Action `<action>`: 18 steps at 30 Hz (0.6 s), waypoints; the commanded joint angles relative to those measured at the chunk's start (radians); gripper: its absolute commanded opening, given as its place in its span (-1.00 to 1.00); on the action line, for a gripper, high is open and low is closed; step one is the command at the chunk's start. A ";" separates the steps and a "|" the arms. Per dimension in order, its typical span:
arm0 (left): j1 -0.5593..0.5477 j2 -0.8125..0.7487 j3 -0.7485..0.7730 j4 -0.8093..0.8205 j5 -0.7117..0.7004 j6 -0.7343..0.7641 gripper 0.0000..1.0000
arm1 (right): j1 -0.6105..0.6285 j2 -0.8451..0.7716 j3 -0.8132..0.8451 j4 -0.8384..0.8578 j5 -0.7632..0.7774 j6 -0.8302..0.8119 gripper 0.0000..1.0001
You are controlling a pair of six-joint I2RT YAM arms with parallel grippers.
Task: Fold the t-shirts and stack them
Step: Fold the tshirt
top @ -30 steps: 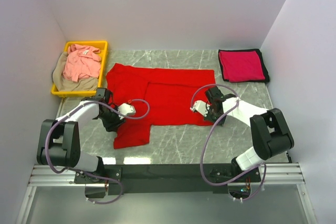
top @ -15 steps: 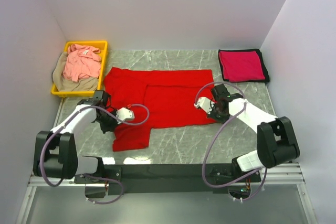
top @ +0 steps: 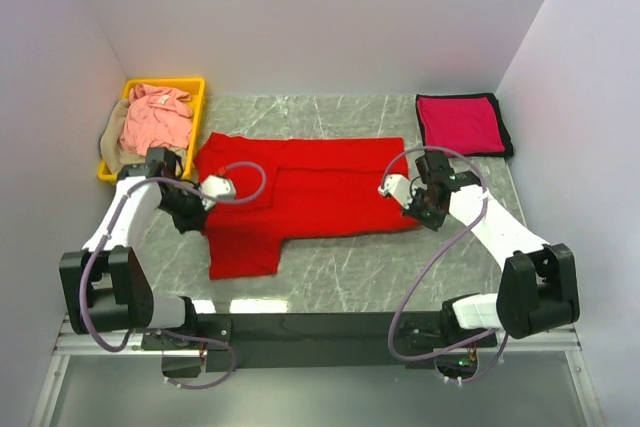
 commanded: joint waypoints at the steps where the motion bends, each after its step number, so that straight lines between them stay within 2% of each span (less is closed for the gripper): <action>1: 0.029 0.036 0.112 -0.070 0.075 0.018 -0.99 | -0.010 0.014 0.092 -0.044 -0.015 -0.021 -1.00; 18: 0.044 0.323 0.432 -0.009 0.109 -0.097 -0.99 | -0.040 0.344 0.452 -0.076 -0.009 -0.035 -1.00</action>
